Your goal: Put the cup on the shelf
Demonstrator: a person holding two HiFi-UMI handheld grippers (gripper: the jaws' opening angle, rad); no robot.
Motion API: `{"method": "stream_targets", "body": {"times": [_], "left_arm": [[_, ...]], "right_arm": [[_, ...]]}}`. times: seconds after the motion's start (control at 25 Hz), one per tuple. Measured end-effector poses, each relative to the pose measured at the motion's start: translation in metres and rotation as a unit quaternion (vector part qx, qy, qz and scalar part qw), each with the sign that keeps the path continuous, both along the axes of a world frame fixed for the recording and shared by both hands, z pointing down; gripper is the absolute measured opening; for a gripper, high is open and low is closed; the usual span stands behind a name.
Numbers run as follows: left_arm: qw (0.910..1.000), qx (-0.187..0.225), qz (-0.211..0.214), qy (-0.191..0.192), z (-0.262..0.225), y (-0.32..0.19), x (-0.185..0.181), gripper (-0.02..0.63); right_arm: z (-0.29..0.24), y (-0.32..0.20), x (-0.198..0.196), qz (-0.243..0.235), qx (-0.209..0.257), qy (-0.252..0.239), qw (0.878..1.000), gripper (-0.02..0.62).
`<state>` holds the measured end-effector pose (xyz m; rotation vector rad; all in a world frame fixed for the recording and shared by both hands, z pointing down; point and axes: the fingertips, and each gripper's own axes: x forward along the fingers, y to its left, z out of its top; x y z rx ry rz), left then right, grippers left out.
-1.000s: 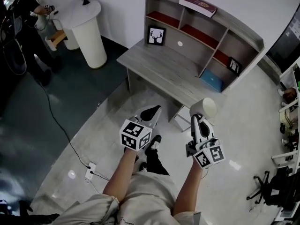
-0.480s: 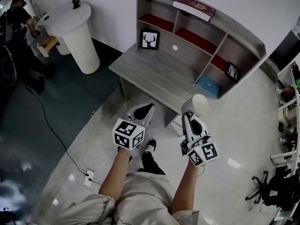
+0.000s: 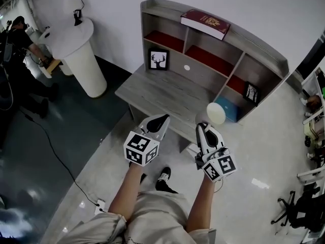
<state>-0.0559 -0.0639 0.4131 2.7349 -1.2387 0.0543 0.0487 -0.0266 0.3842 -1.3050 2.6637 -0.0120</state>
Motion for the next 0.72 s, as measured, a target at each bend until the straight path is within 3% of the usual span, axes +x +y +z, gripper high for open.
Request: {"method": "stream_targets", "body": {"times": [0.44, 0.72], "left_arm": [[0.9998, 0.007, -0.005, -0.02, -0.008, -0.083, 0.008, 0.011], [0.9997, 0.0, -0.014, -0.021, 0.004, -0.123, 0.013, 0.011]], "right_arm": [[-0.017, -0.086, 0.018, 0.009, 0.021, 0.016, 1.0, 0.017], [-0.008, -0.132, 0.027, -0.003, 0.017, 0.0, 1.0, 0.017]]}}
